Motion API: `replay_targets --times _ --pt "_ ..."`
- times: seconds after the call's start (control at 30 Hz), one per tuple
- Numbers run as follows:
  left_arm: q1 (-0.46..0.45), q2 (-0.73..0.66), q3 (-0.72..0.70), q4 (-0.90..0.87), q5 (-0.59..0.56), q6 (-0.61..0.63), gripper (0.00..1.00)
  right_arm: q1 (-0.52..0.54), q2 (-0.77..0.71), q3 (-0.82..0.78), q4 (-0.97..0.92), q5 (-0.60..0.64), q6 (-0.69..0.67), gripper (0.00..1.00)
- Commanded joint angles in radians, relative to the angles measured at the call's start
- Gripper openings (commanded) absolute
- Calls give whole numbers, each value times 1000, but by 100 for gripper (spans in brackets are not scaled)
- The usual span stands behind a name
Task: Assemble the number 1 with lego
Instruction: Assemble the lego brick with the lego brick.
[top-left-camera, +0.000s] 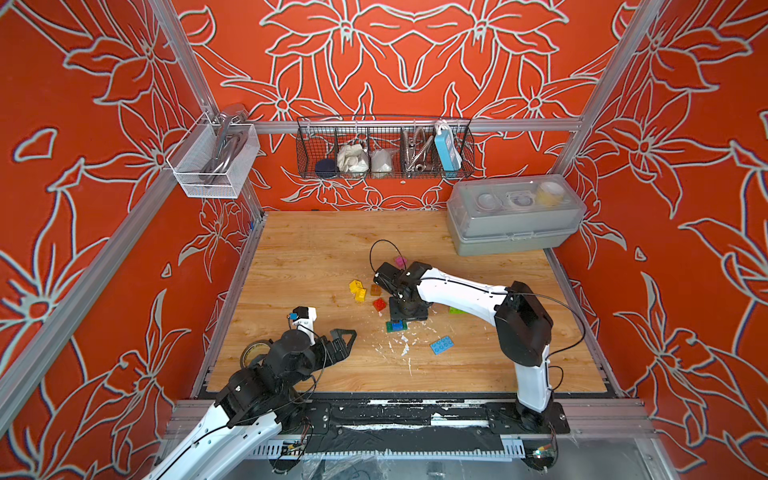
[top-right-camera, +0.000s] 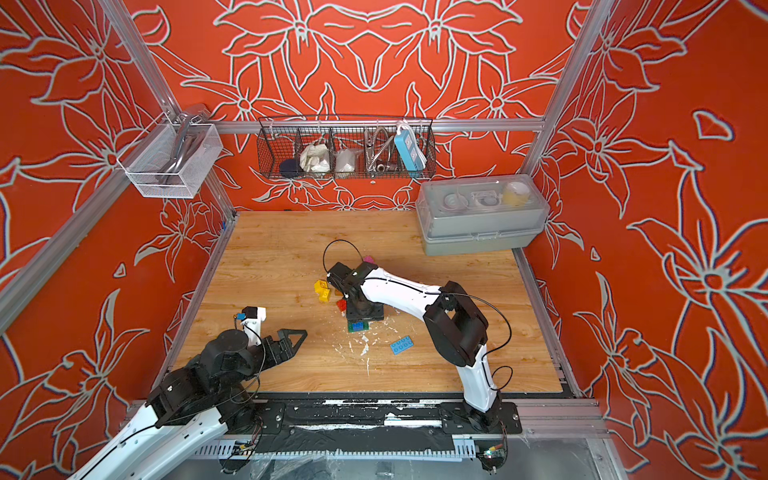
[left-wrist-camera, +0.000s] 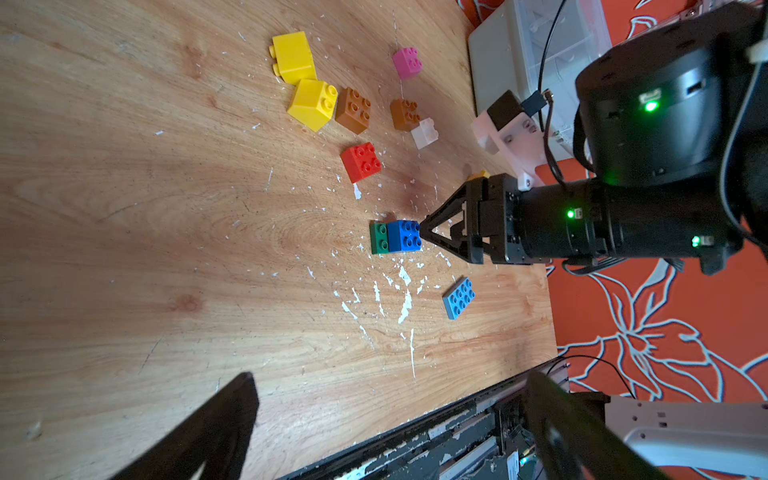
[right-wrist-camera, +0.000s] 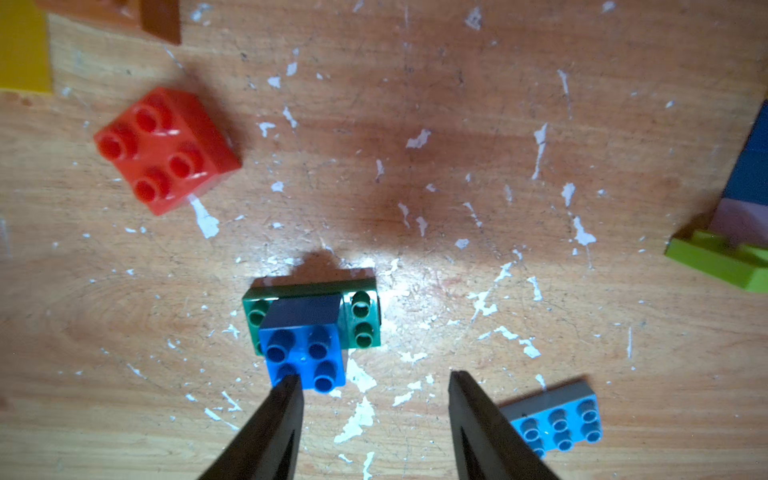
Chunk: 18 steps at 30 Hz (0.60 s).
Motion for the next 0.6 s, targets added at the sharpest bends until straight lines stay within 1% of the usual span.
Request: replay_targets --times 0.0,0.27,0.43,0.57 --pt "5 10 -6 8 -5 2 100 -5 4 -19 11 12 -16 60" --pt "6 19 -5 13 -4 4 100 -5 56 -26 30 3 -26 59" --pt "6 25 -5 18 -4 6 100 0 60 -74 48 2 -15 59" --pt "7 27 -5 20 -4 6 100 0 87 -117 60 25 -20 59"
